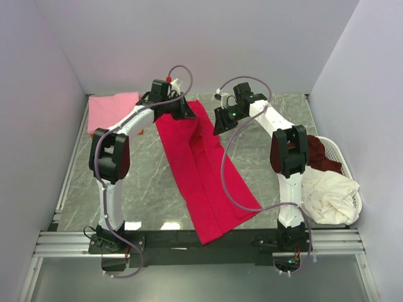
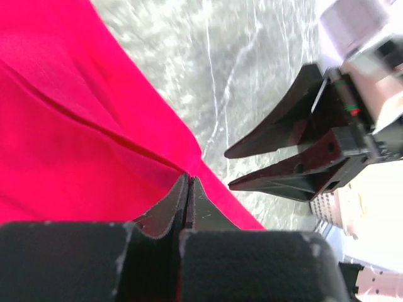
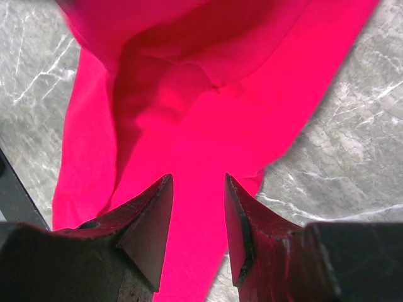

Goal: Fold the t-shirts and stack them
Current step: Fold the tshirt

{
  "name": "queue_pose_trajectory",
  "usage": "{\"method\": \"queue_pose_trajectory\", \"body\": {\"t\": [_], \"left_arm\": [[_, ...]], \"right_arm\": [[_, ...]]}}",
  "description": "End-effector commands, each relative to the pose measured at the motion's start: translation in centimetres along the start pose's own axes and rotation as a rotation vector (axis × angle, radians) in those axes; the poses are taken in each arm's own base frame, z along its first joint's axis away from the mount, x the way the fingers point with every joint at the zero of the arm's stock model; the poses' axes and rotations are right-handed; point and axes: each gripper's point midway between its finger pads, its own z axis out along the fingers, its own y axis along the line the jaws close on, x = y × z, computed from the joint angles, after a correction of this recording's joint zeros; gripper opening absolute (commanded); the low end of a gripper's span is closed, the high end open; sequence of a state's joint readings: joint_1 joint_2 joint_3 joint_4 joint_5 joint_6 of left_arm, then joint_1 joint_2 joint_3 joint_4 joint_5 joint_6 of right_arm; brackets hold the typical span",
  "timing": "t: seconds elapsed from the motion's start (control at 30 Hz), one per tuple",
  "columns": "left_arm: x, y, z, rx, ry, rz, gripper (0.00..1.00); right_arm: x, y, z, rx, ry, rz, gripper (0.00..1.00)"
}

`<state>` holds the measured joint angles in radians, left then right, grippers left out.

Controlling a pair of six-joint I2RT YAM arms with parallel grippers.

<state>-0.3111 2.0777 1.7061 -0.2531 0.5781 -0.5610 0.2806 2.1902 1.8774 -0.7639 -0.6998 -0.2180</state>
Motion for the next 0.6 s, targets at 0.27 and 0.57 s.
{"method": "queue_pose_trajectory", "body": {"t": [0.27, 0.57], "left_arm": [[5.0, 4.6, -1.1, -0.209, 0.1, 0.023, 0.0], [8.7, 10.2, -4.1, -0.343, 0.117, -0.057, 0.05]], "right_arm": [[-2.3, 0.5, -3.4, 0.015, -0.085, -0.045, 0.45], [-2.3, 0.4, -3.3, 0.014, -0.08, -0.038, 0.46]]}}
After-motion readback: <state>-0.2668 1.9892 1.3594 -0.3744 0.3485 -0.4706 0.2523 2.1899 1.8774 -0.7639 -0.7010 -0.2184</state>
